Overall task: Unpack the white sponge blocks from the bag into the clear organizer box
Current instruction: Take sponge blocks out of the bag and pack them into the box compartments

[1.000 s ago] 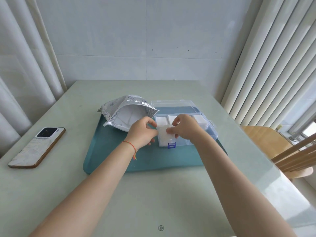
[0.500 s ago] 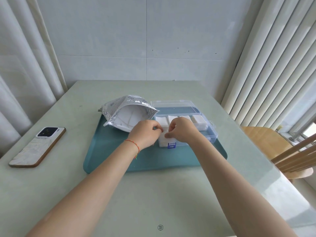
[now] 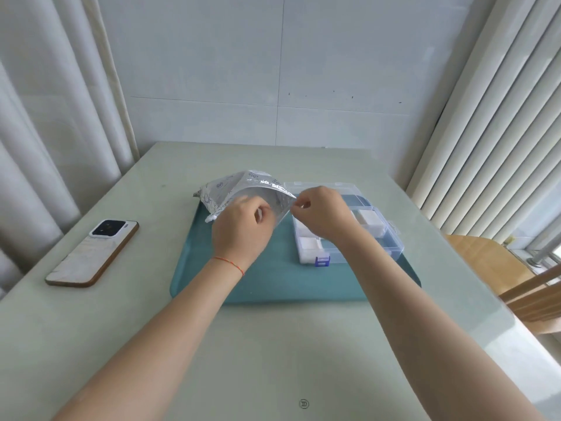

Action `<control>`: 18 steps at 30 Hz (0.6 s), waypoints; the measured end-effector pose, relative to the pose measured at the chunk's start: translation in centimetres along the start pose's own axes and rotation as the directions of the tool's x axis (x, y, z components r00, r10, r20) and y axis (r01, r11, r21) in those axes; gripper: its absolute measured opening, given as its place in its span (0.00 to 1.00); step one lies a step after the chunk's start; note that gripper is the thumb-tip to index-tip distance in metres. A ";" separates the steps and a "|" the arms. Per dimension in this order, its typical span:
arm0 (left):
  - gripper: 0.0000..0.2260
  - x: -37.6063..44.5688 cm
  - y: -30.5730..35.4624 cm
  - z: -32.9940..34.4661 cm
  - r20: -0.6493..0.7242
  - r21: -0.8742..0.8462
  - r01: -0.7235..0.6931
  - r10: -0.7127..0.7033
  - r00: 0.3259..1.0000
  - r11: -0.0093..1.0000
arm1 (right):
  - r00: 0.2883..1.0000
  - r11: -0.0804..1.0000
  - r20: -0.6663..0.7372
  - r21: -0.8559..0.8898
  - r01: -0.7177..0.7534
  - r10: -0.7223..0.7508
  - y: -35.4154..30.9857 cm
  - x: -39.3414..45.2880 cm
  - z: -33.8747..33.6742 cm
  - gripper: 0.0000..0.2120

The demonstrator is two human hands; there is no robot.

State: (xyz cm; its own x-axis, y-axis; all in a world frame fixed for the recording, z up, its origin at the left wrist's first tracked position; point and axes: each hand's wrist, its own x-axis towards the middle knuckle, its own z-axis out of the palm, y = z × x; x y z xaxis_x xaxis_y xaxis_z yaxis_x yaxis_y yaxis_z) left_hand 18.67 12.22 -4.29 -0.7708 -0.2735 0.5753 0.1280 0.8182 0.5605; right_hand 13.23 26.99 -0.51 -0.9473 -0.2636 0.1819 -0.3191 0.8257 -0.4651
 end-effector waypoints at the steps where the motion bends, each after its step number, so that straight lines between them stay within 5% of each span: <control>1: 0.03 0.1 -0.8 -0.4 -0.125 0.050 -0.029 0.035 0.992 0.998 | 0.999 0.999 -0.009 0.025 0.044 -0.043 -1.0 0.2 0.8 0.10; 3: 0.03 0.4 -2.3 -1.0 -0.253 0.119 -0.017 0.047 0.966 0.993 | 0.995 0.994 0.010 0.046 0.094 -0.095 -2.4 0.8 2.4 0.11; 9: 0.15 1.5 -5.0 -2.2 0.011 -0.096 0.204 -0.204 0.979 0.974 | 0.986 0.970 0.140 -0.210 0.122 -0.093 -5.8 3.2 7.2 0.18; 13: 0.17 2.1 -4.9 -2.6 0.013 -0.214 0.212 -0.214 0.977 0.954 | 0.995 0.934 0.102 -0.353 0.054 -0.019 -6.4 4.4 9.1 0.30; 18: 0.17 2.3 -4.8 -2.4 0.022 -0.269 0.214 -0.216 0.976 0.939 | 0.996 0.894 0.076 -0.442 0.074 -0.045 -6.7 5.3 9.8 0.24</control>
State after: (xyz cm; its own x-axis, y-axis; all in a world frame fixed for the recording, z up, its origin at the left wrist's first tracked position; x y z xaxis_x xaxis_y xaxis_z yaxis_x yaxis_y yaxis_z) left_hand 17.80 6.40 -4.22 -0.7937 -0.4328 0.4276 0.1234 0.5737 0.8097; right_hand 10.06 15.20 -4.89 -0.9313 -0.3377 0.1367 -0.3434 0.9390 -0.0194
